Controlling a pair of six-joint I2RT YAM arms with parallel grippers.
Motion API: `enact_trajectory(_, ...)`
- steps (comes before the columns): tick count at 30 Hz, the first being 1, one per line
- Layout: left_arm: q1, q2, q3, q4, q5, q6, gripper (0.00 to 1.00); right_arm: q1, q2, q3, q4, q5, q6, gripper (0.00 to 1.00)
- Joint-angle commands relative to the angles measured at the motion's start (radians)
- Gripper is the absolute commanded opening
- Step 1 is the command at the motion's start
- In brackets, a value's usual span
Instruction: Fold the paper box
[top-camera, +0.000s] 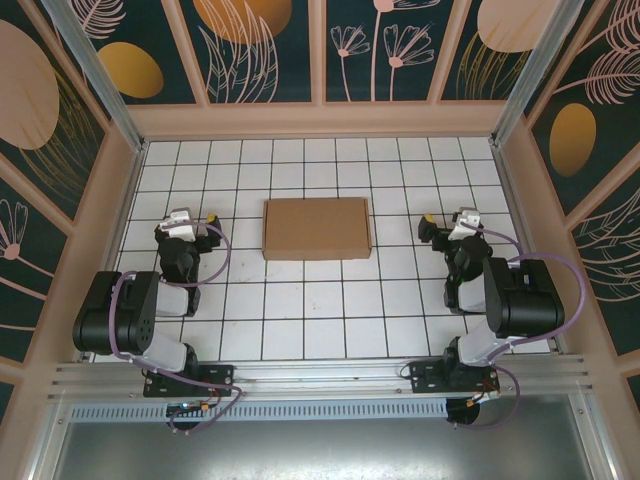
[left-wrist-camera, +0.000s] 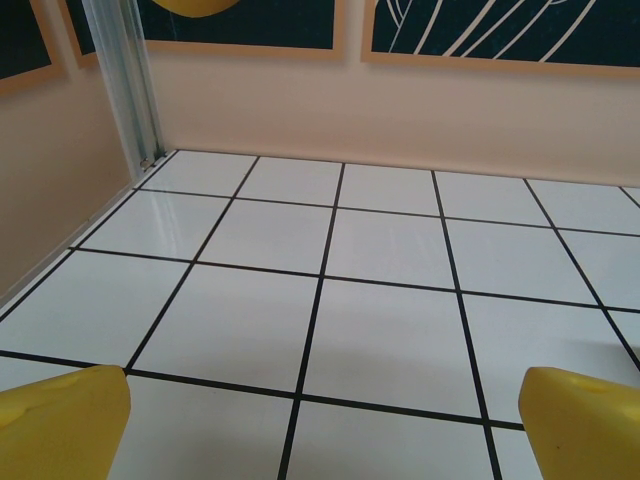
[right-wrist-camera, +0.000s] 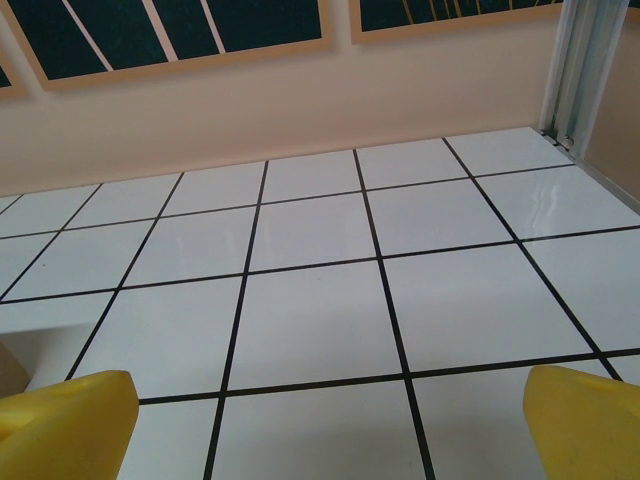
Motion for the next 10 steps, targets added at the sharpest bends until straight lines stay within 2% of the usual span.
enact_trajectory(1,0.004,-0.002,0.008,0.04,0.015,0.012,0.99,-0.009,-0.004,0.013,0.009,-0.007,0.007,0.99)
enact_trajectory(10,0.005,-0.003,0.008,0.038,0.013,0.011,0.99,-0.009,-0.004,0.014,0.009,-0.007,0.007,0.99)
